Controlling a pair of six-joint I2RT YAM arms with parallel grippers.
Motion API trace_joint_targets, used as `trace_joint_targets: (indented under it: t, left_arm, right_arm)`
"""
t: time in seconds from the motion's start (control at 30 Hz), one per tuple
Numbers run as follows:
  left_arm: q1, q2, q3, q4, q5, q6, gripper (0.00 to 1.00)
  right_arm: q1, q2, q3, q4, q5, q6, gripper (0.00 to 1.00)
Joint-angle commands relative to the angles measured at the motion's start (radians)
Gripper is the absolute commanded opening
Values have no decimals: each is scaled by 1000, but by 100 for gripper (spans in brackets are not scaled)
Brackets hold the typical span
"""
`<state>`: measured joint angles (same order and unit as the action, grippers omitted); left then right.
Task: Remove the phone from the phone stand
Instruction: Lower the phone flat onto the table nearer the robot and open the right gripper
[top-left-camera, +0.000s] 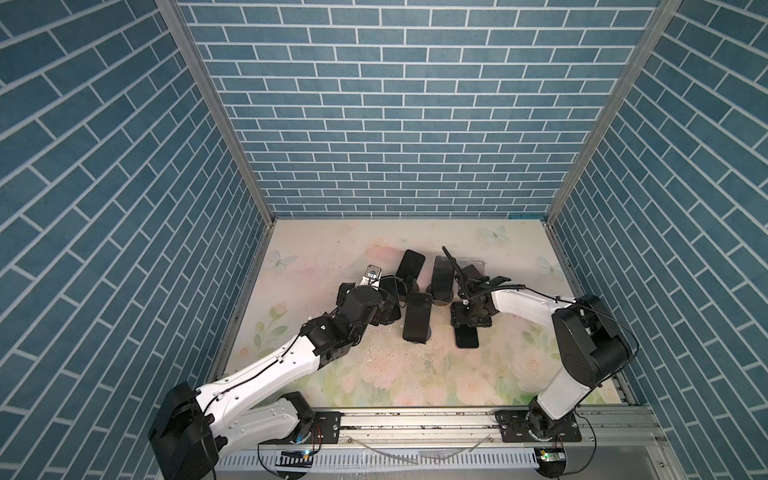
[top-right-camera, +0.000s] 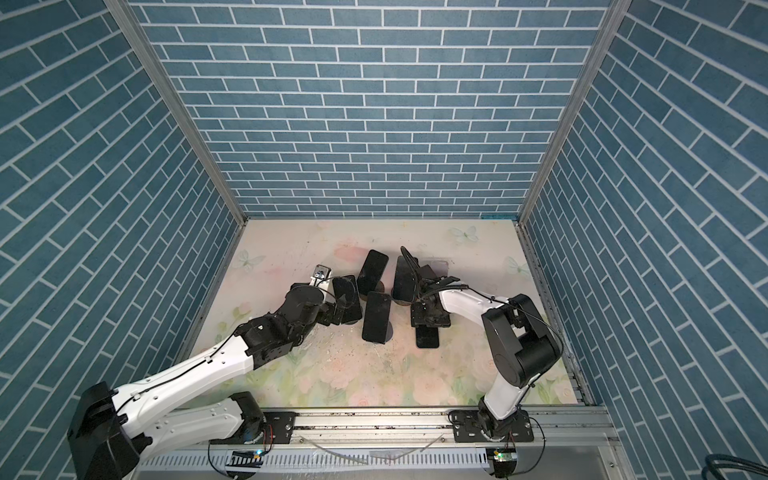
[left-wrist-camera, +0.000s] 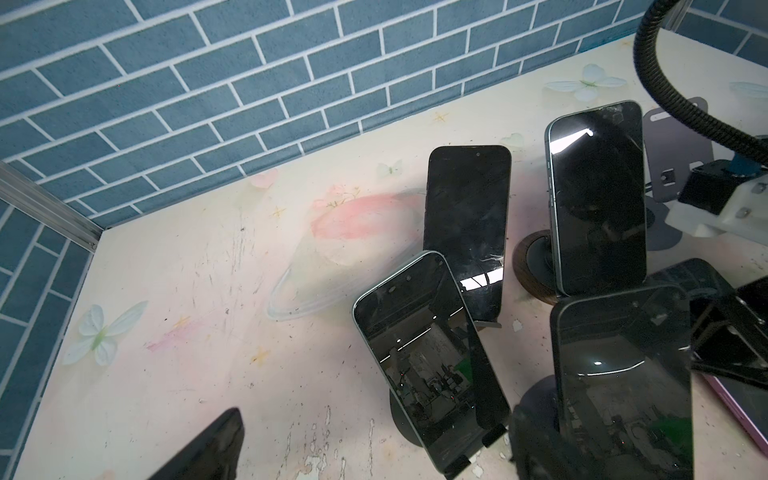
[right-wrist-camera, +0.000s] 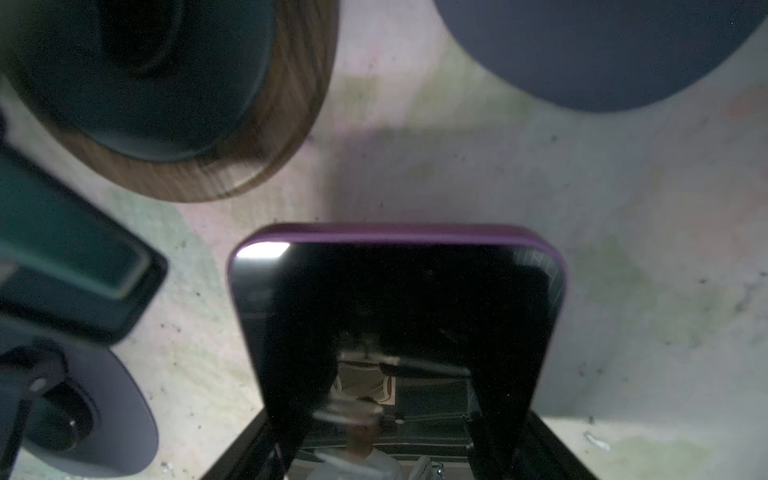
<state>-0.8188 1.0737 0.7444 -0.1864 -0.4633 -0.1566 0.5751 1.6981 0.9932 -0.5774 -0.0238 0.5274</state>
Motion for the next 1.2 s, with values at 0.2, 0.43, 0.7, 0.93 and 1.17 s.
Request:
trace_joint_targets:
  t: [0.2, 0.43, 0.7, 0.93, 1.17]
  left_arm:
    - [-6, -16, -17, 12, -7, 11, 100]
    - [-6, -31, -25, 16, -6, 9, 100]
    - [-6, -55, -43, 35, -12, 21, 100]
    - [-6, -47, -39, 38, -7, 29, 100]
    - [-6, -46, -43, 53, -10, 43, 100]
  right_arm:
    - [25, 32, 16, -80, 37, 39, 45]
    - [35, 20, 27, -118, 34, 55, 46]
    - [56, 33, 42, -169, 68, 73, 48]
    - [58, 70, 70, -178, 62, 72, 54]
    - [59, 75, 87, -194, 71, 69, 58]
